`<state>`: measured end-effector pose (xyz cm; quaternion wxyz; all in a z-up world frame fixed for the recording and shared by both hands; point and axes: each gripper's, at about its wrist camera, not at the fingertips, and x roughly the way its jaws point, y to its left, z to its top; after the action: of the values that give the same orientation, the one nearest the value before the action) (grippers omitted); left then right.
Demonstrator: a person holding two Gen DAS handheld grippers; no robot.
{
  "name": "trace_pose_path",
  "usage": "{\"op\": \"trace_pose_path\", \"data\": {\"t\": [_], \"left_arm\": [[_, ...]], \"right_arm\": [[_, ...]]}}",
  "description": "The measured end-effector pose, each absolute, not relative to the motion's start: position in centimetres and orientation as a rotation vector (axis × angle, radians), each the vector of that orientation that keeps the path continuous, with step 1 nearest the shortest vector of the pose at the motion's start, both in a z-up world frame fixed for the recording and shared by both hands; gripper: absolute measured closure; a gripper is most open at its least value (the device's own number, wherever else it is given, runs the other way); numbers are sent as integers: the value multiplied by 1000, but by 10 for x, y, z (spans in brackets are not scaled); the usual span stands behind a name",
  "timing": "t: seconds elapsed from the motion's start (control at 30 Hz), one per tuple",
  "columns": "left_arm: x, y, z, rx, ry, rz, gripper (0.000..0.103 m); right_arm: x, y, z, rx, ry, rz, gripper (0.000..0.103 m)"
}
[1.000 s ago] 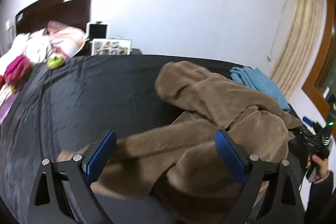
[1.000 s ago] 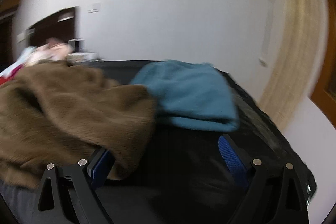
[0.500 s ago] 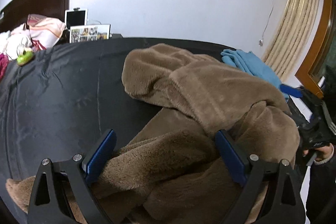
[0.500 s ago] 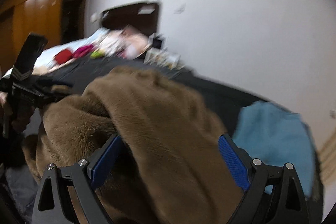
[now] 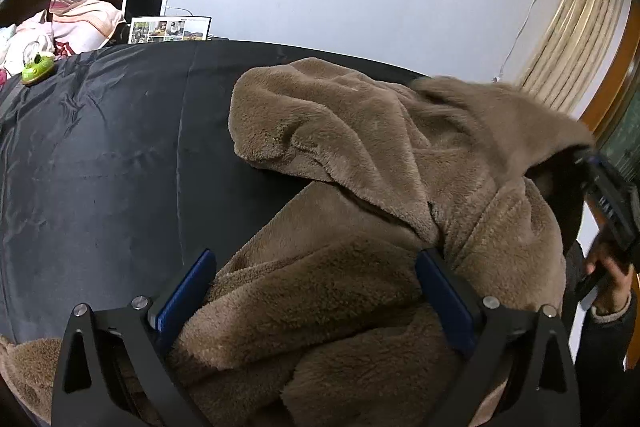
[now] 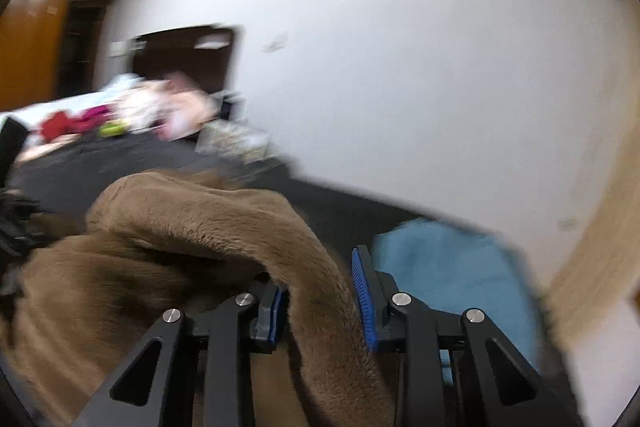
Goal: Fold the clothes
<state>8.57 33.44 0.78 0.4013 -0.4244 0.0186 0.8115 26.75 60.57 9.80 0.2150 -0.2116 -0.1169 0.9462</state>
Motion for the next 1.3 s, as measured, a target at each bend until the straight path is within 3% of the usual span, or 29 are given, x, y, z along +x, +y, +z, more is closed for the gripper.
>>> {"op": "trace_pose_path", "data": {"t": [0.3, 0.33, 0.37, 0.43, 0.93, 1.3], "left_arm": [[87, 332, 8, -1094, 31, 2053, 2], [86, 331, 8, -1097, 28, 2053, 2], [85, 331, 9, -1102, 25, 2053, 2], [82, 329, 11, -1117, 12, 2056, 2], [25, 322, 54, -1125, -78, 2142, 2], [-57, 366, 16, -1354, -231, 1974, 2]], "right_arm": [[356, 697, 94, -482, -87, 2261, 71], [362, 704, 89, -493, -65, 2234, 63], [367, 710, 85, -494, -35, 2214, 37], [376, 722, 77, -489, 29, 2176, 12], [456, 759, 80, -250, 328, 2064, 12], [471, 778, 58, -412, 366, 2014, 12]]}}
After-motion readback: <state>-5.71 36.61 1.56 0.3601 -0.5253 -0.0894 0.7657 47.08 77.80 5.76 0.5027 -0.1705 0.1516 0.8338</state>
